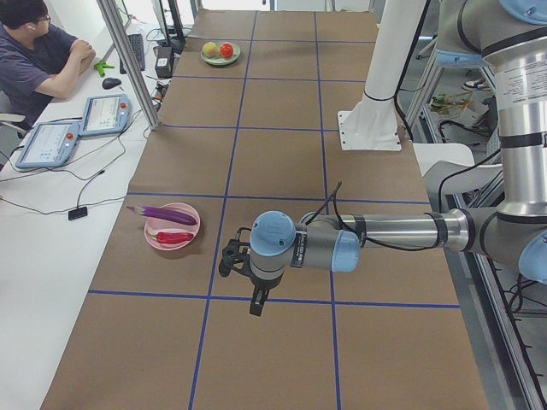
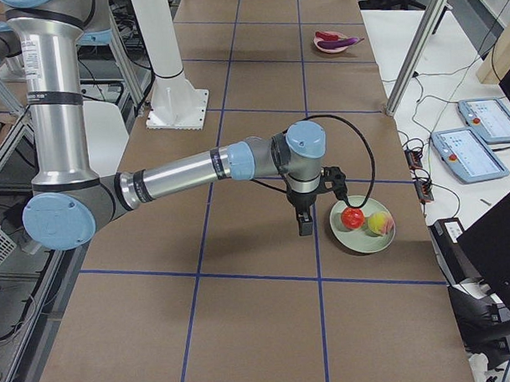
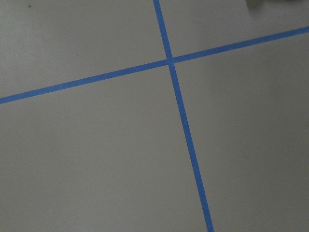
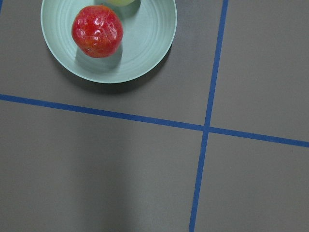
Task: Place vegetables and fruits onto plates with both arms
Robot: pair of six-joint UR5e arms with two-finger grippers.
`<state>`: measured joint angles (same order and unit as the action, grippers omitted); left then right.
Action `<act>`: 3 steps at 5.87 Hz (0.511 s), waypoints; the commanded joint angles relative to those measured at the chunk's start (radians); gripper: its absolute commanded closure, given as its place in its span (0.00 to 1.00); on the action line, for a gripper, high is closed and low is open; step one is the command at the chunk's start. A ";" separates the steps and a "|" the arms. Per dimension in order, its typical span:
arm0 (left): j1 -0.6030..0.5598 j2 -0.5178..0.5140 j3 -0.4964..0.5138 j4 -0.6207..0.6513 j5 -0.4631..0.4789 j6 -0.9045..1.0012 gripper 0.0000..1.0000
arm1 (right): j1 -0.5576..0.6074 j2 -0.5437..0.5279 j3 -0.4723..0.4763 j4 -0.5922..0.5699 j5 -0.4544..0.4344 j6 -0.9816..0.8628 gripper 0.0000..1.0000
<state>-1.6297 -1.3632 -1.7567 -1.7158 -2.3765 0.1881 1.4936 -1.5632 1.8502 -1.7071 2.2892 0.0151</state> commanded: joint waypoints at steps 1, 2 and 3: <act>-0.010 -0.045 -0.001 0.007 0.003 -0.001 0.00 | -0.001 -0.061 0.042 0.015 0.001 0.009 0.00; -0.010 -0.043 0.000 0.001 -0.007 0.002 0.00 | 0.000 -0.067 0.056 0.015 0.000 0.011 0.00; -0.012 -0.036 -0.003 -0.007 -0.006 0.002 0.00 | -0.001 -0.089 0.050 0.015 -0.002 -0.001 0.00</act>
<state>-1.6401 -1.4023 -1.7579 -1.7164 -2.3810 0.1894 1.4934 -1.6337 1.8995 -1.6926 2.2886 0.0211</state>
